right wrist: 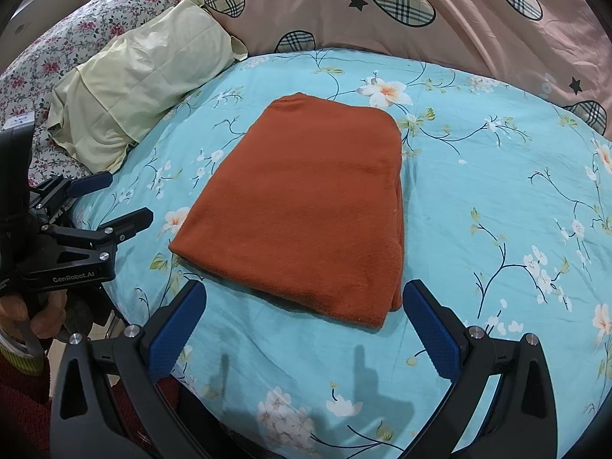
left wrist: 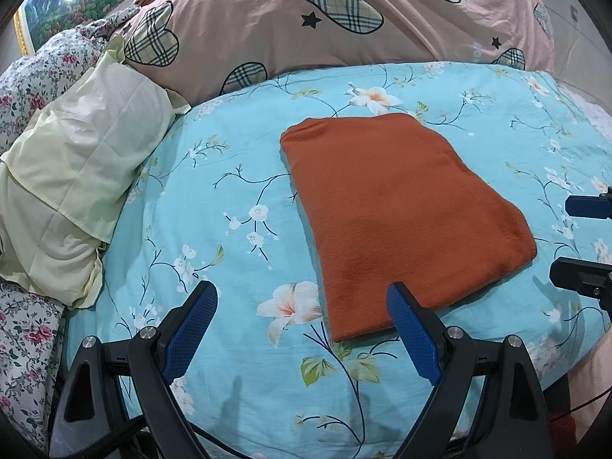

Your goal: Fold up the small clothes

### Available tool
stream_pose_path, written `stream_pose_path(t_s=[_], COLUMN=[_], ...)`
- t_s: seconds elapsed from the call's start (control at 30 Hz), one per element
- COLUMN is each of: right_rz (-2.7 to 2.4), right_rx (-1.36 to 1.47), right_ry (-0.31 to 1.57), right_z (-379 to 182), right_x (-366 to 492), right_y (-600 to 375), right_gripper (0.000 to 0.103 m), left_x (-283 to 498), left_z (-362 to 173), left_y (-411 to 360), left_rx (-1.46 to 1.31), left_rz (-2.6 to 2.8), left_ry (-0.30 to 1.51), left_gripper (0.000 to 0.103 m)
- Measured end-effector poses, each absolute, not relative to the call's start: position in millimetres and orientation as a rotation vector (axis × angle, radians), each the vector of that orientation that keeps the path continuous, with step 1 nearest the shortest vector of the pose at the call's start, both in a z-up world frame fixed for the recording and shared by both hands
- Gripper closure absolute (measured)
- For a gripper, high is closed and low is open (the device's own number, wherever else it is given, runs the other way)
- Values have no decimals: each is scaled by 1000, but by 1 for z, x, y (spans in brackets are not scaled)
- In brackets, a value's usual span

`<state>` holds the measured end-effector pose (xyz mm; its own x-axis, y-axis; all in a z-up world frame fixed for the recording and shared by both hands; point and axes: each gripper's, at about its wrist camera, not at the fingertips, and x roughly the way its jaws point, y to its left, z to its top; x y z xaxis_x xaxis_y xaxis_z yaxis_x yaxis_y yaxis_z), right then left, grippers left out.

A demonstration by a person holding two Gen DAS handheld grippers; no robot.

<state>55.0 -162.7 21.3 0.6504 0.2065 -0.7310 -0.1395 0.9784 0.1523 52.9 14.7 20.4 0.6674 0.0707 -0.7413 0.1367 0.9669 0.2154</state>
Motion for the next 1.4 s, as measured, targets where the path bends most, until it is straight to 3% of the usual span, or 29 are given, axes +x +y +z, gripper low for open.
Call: stream_pose_path(t_s=[1.4], right_rz=[195], right_rx=[85], right_ry=[842], right_z=[20], right_x=[53], right_y=[-162], right_gripper=[1], left_x=[53], left_z=[22], left_y=[12], left_rx=[267], left_rz=[-55], left_ry=[838], left_gripper=[12])
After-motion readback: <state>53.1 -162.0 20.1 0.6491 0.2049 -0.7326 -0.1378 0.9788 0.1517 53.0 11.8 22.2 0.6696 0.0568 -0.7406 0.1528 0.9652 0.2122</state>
